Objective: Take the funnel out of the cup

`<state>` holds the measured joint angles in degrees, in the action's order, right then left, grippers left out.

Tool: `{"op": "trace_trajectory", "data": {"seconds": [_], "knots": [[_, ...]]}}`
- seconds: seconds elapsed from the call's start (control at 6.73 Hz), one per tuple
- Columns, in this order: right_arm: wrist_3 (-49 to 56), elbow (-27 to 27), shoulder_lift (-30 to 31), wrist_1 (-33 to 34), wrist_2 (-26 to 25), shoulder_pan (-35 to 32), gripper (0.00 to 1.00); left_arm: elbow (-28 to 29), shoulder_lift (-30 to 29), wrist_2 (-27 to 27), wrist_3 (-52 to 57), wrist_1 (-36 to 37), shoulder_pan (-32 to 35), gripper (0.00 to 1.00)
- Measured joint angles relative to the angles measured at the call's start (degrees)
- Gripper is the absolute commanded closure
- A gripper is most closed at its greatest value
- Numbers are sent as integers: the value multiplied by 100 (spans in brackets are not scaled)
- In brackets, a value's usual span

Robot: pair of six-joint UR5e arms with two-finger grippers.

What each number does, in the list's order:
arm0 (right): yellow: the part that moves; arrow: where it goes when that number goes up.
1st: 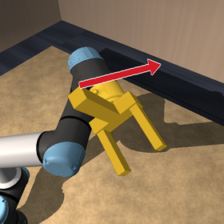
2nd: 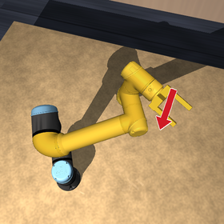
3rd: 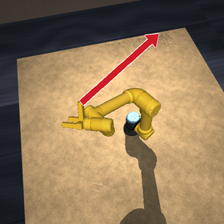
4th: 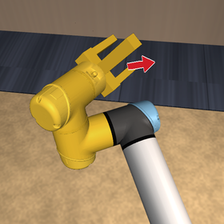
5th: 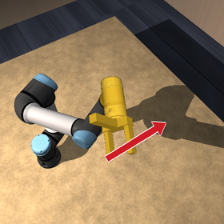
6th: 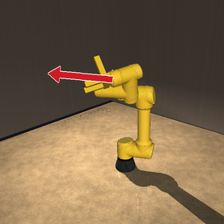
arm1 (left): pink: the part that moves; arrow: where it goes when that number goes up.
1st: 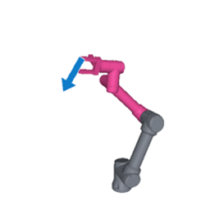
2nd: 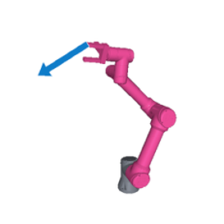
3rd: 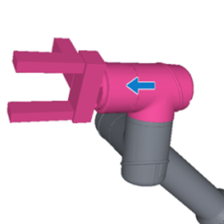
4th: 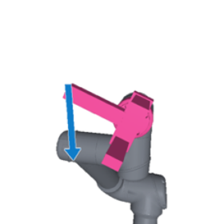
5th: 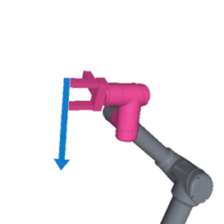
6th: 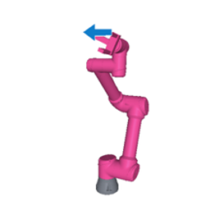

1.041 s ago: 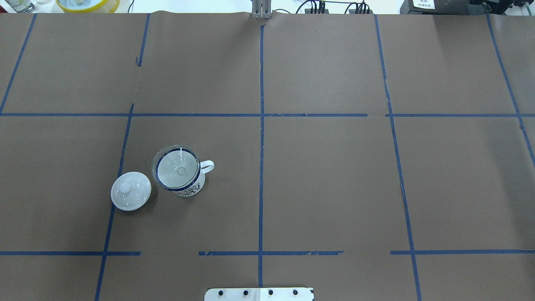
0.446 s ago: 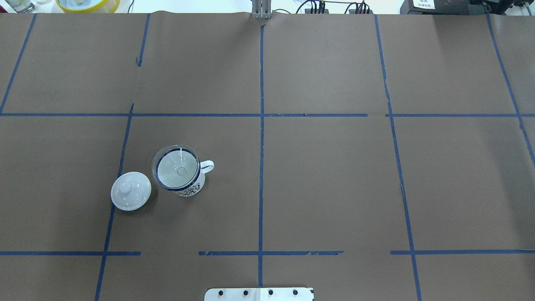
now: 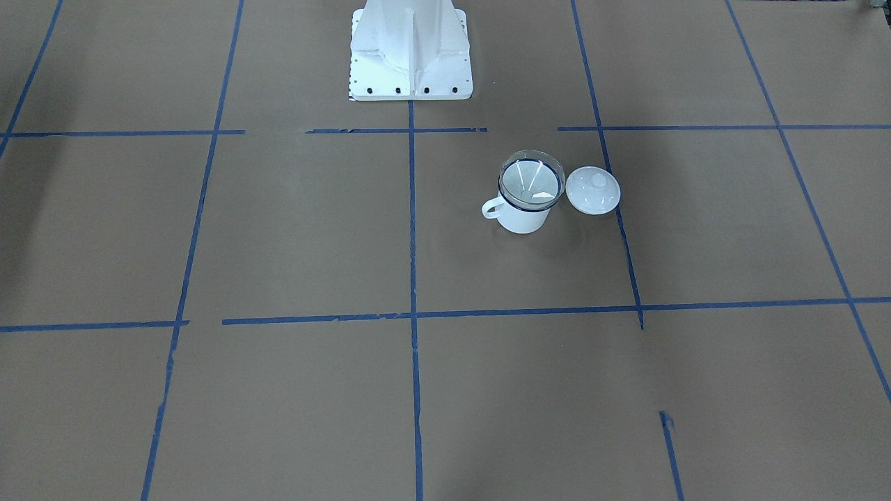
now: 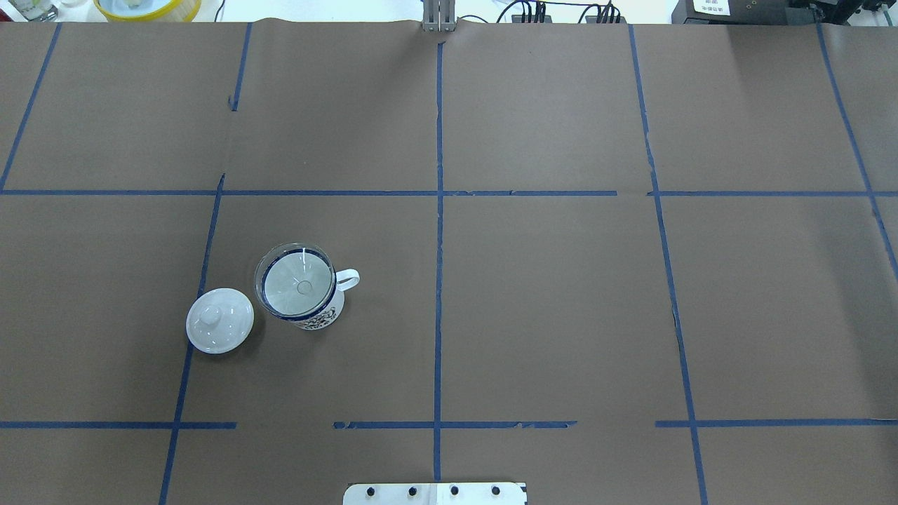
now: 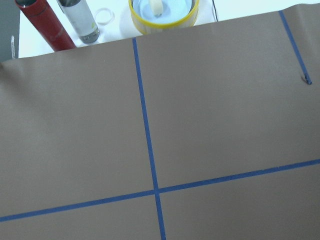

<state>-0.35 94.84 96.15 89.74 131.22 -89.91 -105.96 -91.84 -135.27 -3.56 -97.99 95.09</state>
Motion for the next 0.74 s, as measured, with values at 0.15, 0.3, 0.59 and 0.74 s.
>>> {"op": "trace_trajectory", "data": {"seconds": [0.15, 0.3, 0.59, 0.74], "knots": [[0, 0, 0, 0, 0, 0, 0, -10, 10, -40, -149, -132, -137, 0], [0, 1, 0, 0, 0, 0, 0, -14, 14, -43, -252, -178, -243, 0], [0, 7, 0, 0, 0, 0, 0, -130, 8, -19, -807, -199, -585, 0], [0, 8, 0, 0, 0, 0, 0, -354, -3, -1, -1386, -202, -882, 0]]}}
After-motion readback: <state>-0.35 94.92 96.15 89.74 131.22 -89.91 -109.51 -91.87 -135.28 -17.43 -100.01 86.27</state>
